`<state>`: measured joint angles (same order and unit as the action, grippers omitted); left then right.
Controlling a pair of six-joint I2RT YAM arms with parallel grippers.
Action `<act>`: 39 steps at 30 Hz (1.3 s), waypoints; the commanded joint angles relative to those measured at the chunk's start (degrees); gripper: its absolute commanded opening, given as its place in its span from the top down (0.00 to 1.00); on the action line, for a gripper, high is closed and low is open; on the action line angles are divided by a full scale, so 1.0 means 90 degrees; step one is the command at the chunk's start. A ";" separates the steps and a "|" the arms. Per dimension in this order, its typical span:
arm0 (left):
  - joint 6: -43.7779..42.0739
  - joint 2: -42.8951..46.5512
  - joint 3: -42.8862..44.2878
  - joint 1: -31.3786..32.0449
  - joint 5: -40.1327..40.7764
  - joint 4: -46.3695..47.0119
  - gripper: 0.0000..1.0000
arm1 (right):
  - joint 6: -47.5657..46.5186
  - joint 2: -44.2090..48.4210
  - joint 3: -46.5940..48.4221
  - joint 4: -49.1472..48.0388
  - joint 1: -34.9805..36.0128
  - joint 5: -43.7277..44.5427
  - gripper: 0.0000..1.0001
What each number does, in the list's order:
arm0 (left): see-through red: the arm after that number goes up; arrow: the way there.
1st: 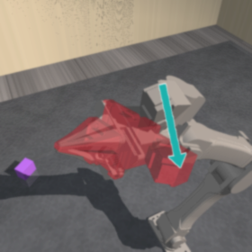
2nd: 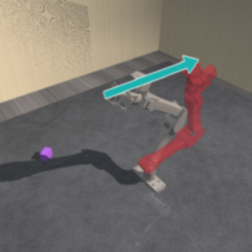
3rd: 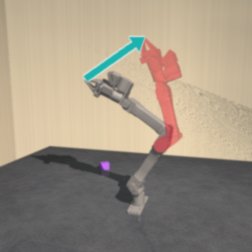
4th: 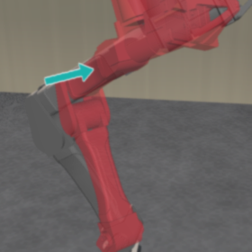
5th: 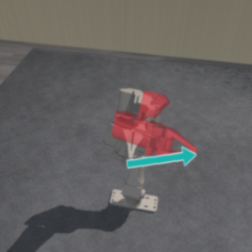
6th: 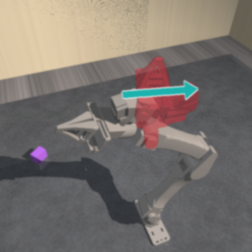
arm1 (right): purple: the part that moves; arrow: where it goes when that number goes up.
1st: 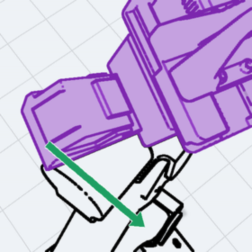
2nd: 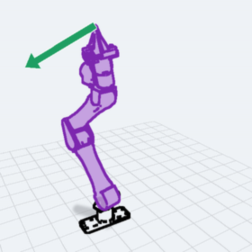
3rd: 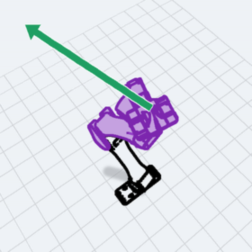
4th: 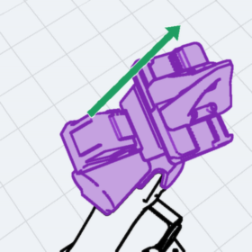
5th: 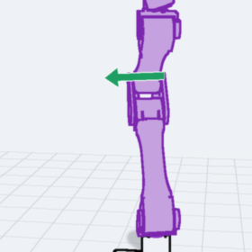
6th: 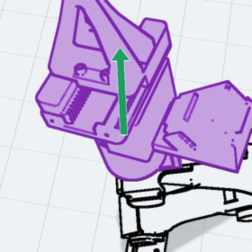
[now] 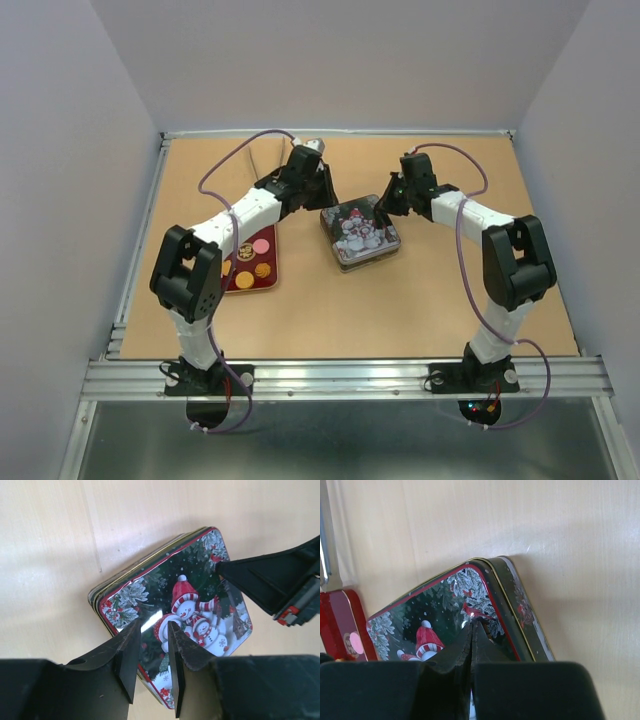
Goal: Pack the cookies
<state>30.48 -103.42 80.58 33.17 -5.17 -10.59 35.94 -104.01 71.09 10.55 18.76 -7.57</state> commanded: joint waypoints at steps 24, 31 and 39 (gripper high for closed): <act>-0.1326 0.4739 -0.1010 -0.0179 0.2433 0.0491 0.19 | -0.0801 0.5176 -0.0562 -0.0137 -0.0005 0.0811 0.00; -0.1609 0.6976 -0.3540 -0.0179 0.4107 0.1830 0.01 | -0.0487 0.7529 -0.2721 -0.0127 -0.0005 0.1887 0.00; -0.2195 0.8296 -0.4441 -0.0189 0.4519 0.2192 0.01 | -0.0566 0.8373 -0.3436 -0.0078 -0.0005 0.1613 0.00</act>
<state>15.27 -34.87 41.65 31.70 30.96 3.27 31.29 -31.66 40.38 12.16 18.81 6.39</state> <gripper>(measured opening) 0.986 0.998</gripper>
